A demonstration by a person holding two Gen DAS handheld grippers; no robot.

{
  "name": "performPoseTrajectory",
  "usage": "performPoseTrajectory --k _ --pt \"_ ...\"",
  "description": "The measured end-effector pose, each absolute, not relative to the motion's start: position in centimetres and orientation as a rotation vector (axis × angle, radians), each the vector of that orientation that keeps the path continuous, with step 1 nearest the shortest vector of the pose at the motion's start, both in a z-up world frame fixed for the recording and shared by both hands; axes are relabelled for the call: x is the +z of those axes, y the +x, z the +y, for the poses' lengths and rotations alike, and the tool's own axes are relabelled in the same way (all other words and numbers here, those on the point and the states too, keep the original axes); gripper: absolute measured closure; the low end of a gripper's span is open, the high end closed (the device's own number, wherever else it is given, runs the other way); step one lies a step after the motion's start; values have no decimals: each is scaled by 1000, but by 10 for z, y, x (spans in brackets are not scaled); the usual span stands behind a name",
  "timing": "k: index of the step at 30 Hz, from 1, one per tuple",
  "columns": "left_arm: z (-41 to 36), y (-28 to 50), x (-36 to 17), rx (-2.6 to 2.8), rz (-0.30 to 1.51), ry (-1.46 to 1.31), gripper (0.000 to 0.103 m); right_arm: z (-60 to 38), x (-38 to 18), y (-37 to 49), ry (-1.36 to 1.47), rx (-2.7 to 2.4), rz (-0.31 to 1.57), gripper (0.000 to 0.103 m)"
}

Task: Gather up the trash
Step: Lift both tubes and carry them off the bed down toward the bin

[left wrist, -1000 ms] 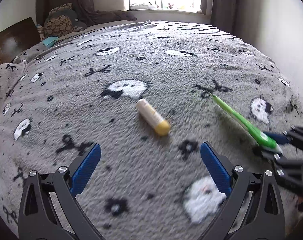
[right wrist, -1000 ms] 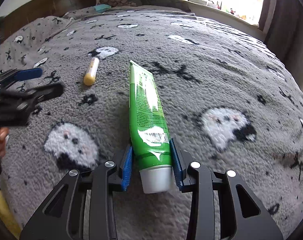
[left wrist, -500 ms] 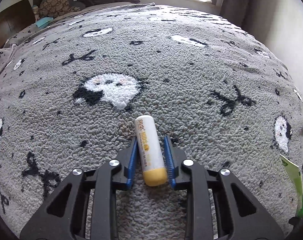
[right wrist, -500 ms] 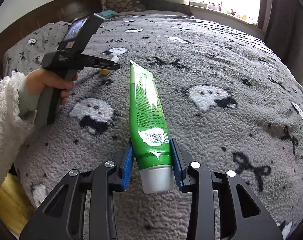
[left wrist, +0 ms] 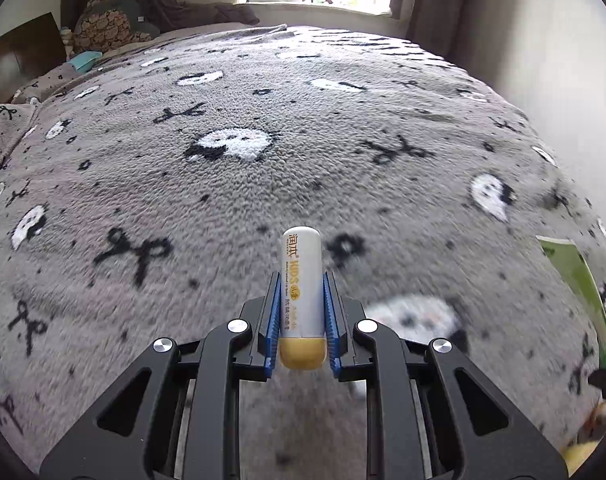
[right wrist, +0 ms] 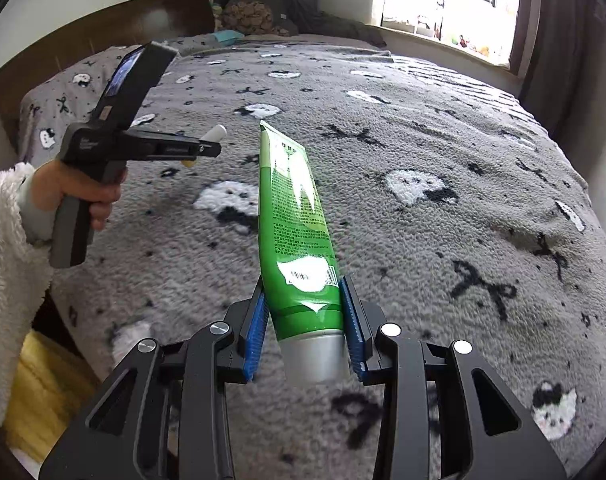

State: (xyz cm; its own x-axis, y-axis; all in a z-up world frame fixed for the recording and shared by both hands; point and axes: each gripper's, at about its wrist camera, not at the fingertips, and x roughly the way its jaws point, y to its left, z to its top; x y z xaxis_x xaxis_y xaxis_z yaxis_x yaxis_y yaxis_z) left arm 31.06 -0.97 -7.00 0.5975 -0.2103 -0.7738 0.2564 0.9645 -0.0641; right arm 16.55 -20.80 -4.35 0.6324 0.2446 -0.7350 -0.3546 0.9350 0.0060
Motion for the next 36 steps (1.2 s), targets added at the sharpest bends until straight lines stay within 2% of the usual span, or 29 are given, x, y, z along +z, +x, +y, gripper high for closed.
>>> performPoseTrajectory --k 10,19,28,36 --pt "-4 184 -24 -374 767 106 85 -208 -10 80 -60 383 702 67" --pt "-8 78 -11 -435 659 156 85 -215 5 4 3 412 630 67" --pt "-10 7 -69 -471 744 106 85 -197 -36 -38 64 365 584 67" --pt "-15 -25 -143 -444 872 117 85 -176 -114 -39 137 352 732 67"
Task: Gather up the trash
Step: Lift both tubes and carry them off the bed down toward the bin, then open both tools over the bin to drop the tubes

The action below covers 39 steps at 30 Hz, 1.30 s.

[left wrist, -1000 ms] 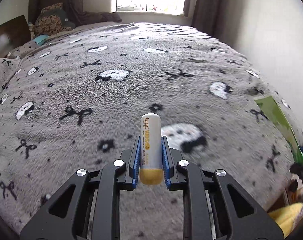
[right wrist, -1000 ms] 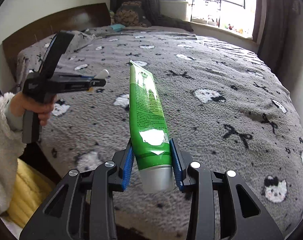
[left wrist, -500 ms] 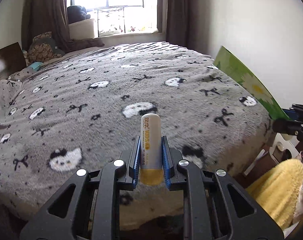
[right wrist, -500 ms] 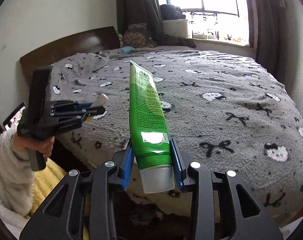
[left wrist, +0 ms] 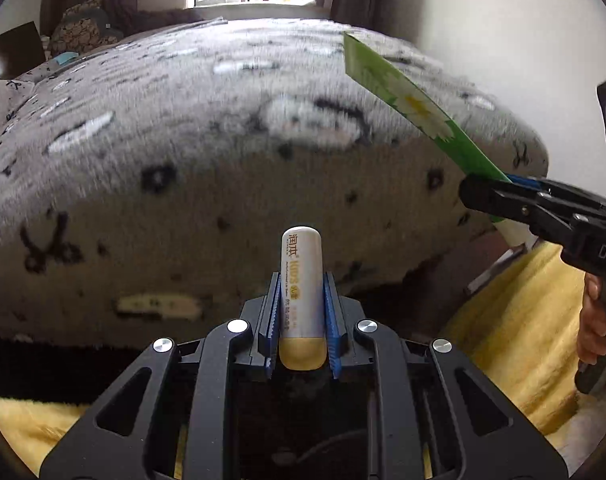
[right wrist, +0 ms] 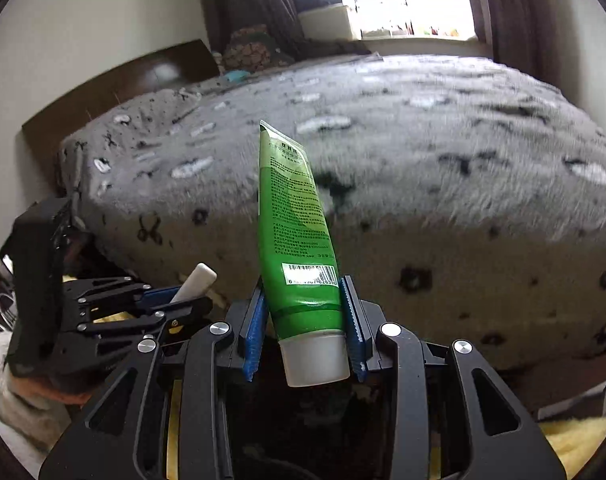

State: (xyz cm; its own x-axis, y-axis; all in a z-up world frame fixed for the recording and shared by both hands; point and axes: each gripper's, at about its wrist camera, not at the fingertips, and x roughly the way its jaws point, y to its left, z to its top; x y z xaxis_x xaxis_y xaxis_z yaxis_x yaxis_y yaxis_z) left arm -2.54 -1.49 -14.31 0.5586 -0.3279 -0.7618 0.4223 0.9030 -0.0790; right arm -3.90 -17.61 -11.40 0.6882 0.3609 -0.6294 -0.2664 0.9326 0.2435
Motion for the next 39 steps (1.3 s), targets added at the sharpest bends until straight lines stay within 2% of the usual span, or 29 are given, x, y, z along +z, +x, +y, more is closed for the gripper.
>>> performPoseTrajectory --k 9,23,32,36,38,39 --pt "-14 -32 -217 -423 1054 124 85 -161 -171 -41 112 348 851 68" --pt "-16 -23 -265 -481 1210 98 85 -149 -230 -26 54 326 1074 70" --pt "-23 -21 -275 -500 1245 85 84 -150 -234 -27 60 321 1096 69" --pt "-18 -17 -278 -493 1249 85 71 -149 -234 -22 68 315 1098 66" --pt "-18 -16 -279 -486 1249 88 66 -151 -233 -18 67 296 1099 51" --pt "-18 -16 -279 -482 1249 87 62 -153 -232 -18 69 289 1096 50"
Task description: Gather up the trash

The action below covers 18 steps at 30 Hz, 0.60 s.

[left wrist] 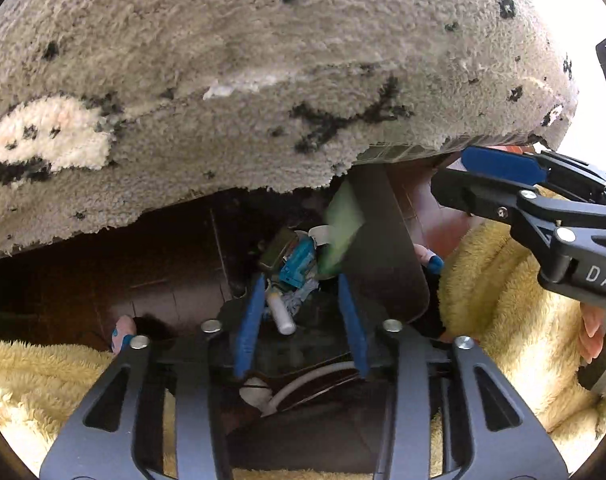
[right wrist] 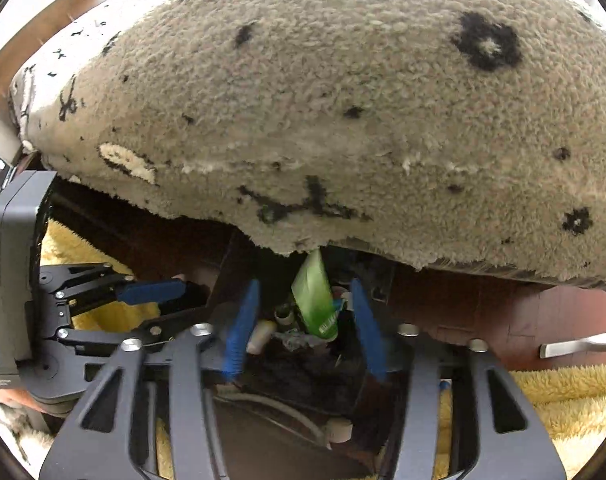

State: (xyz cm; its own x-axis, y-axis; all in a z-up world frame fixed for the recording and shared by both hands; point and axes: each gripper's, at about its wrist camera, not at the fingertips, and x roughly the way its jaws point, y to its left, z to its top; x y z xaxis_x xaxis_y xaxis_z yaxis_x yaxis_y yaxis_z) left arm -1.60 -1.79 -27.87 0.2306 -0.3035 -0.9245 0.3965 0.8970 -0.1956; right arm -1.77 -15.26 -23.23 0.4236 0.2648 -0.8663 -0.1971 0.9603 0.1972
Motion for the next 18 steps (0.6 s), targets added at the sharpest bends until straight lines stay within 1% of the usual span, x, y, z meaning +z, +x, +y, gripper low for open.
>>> performPoseTrajectory --k 2,3,5,6,7,8,10,11,12,13,15,18 --pt "-17 -15 -278 -474 1245 86 58 -157 -231 -17 72 280 1094 45" --pt "-16 -15 -278 -464 1243 87 53 -160 -232 -16 72 276 1094 43" --pt "-13 -14 -274 -449 1239 88 48 -165 -232 -14 74 258 1093 32" --pt "-12 -14 -273 -439 1235 87 44 -168 -231 -14 79 249 1088 28" --pt "-10 -13 -271 -434 1231 85 39 -171 -231 -14 81 244 1084 21" --pt "-8 -13 -270 -429 1226 83 37 -174 -230 -13 84 235 1077 17" --pt "-3 -13 -263 -411 1206 78 27 -183 -228 -12 90 219 1069 12" --pt "-1 -13 -260 -401 1195 76 24 -184 -225 -12 95 208 1066 9" --pt "1 -14 -256 -390 1181 72 19 -187 -224 -12 99 200 1061 7" --pt "4 -14 -250 -380 1164 70 16 -191 -219 -13 105 188 1048 6" --pt "7 -16 -239 -363 1128 76 14 -198 -211 -14 116 175 1023 4" --pt "8 -17 -215 -337 1060 100 9 -199 -190 -19 127 156 977 4"
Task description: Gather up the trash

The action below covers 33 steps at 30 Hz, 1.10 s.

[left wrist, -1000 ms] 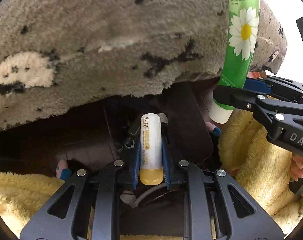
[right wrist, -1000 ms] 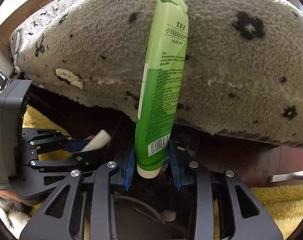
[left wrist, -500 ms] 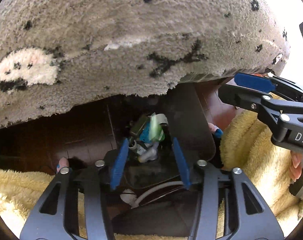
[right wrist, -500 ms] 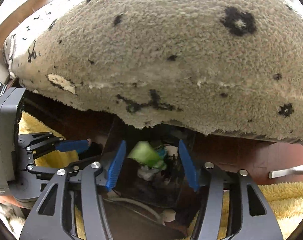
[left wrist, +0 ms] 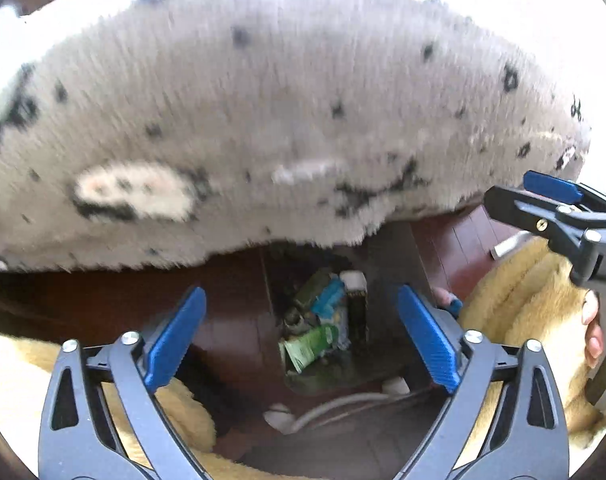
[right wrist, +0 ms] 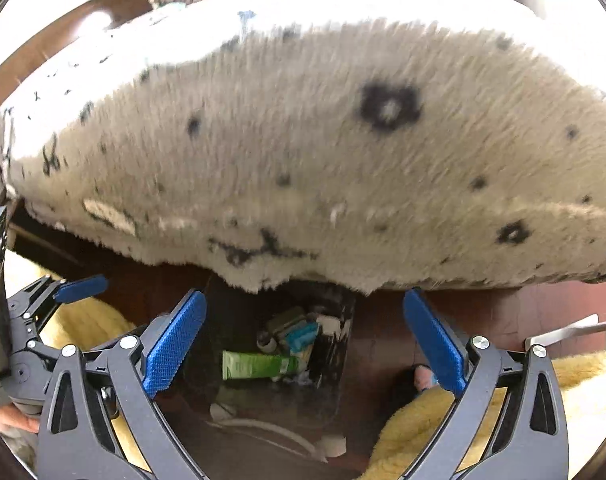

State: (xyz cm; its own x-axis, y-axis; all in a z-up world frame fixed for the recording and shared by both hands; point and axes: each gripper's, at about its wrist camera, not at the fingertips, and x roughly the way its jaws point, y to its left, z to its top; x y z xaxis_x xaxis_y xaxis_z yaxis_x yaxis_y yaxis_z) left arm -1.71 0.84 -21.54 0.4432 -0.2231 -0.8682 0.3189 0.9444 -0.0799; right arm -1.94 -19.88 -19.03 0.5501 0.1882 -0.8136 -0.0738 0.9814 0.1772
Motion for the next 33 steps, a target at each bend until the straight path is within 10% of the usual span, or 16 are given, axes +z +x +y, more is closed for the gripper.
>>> performPoseTrajectory --k 19,33 --pt "12 -31 -5 -292 510 66 8 -205 -7 -60 4 -32 465 4" --pt "11 -39 30 -268 406 49 8 -208 30 -75 14 -97 354 4"
